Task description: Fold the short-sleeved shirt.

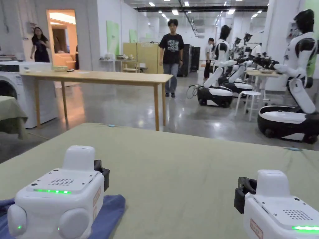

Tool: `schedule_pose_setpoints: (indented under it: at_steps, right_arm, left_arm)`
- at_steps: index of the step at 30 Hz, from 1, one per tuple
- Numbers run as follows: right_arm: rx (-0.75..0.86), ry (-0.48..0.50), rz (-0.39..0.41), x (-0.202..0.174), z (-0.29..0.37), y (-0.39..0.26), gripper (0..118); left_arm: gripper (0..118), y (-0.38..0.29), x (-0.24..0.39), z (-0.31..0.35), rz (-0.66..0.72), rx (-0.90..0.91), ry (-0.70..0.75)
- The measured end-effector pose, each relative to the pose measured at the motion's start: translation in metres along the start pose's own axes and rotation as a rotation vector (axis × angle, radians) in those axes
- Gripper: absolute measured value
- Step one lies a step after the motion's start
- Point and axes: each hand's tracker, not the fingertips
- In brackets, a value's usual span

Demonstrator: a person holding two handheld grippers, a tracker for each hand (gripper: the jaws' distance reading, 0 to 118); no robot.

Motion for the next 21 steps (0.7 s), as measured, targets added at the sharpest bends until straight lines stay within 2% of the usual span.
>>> schedule_pose_setpoints:
  at_steps: [4, 8, 15, 21]
  right_arm:
    - [-0.003, 0.157, -0.008, -0.056, -0.022, -0.002, 1]
    - [-0.012, 0.236, 0.024, -0.095, -0.035, -0.003, 1]
    - [-0.033, 0.294, 0.033, -0.121, -0.049, -0.008, 1]
    - [-0.084, 0.288, 0.012, -0.120, -0.055, -0.020, 1]
  left_arm:
    - [1, -0.008, -0.064, 0.019, 0.036, -0.031, 0.173]
    - [1, -0.019, -0.107, 0.031, 0.068, -0.058, 0.295]
    - [1, -0.030, -0.129, 0.016, 0.091, -0.099, 0.319]
    - [1, -0.054, -0.130, -0.046, 0.070, -0.265, 0.222]
